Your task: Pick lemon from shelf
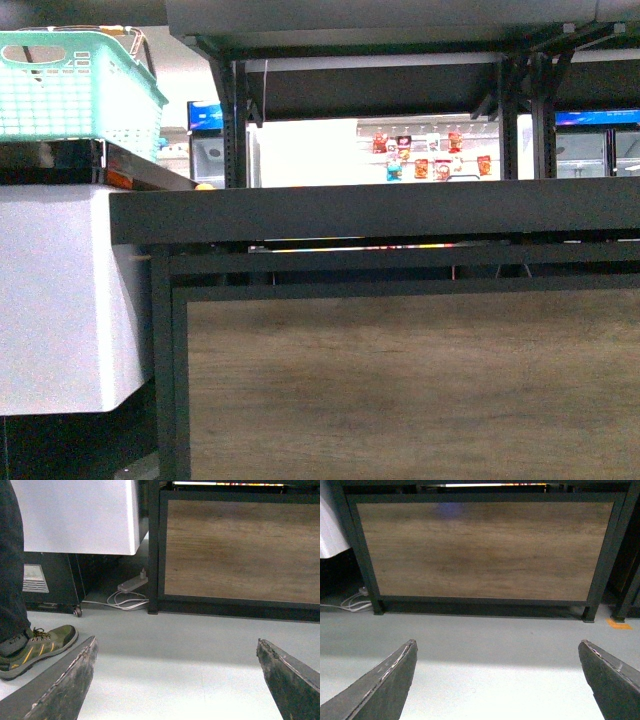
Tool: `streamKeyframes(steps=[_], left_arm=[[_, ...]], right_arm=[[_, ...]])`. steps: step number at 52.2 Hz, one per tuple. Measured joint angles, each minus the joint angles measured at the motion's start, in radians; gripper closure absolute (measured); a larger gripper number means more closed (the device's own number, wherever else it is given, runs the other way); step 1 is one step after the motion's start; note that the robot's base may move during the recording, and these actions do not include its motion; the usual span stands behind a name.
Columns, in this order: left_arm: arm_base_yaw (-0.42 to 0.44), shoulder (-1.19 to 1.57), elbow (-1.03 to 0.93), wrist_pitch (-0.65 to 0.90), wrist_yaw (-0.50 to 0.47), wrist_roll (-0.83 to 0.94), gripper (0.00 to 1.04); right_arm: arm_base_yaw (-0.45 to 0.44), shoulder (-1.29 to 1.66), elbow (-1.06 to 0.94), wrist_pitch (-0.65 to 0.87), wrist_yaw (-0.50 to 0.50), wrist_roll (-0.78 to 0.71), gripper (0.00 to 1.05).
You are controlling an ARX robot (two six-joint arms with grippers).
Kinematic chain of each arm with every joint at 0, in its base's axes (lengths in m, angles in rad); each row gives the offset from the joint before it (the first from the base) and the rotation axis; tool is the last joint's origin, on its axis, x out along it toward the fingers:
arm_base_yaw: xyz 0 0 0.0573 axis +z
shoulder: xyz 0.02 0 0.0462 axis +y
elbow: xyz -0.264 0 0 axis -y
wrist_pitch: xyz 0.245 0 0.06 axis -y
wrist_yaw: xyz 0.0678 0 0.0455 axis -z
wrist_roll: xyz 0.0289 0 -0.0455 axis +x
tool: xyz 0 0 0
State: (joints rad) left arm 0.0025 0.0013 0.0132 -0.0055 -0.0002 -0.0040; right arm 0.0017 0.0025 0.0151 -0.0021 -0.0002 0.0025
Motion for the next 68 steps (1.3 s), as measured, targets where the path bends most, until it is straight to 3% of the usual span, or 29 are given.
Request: streamKeyframes(steps=[68], left_arm=[[0.000, 0.000, 0.000, 0.000, 0.000, 0.000, 0.08]], right_arm=[[0.000, 0.000, 0.000, 0.000, 0.000, 0.000, 0.08]])
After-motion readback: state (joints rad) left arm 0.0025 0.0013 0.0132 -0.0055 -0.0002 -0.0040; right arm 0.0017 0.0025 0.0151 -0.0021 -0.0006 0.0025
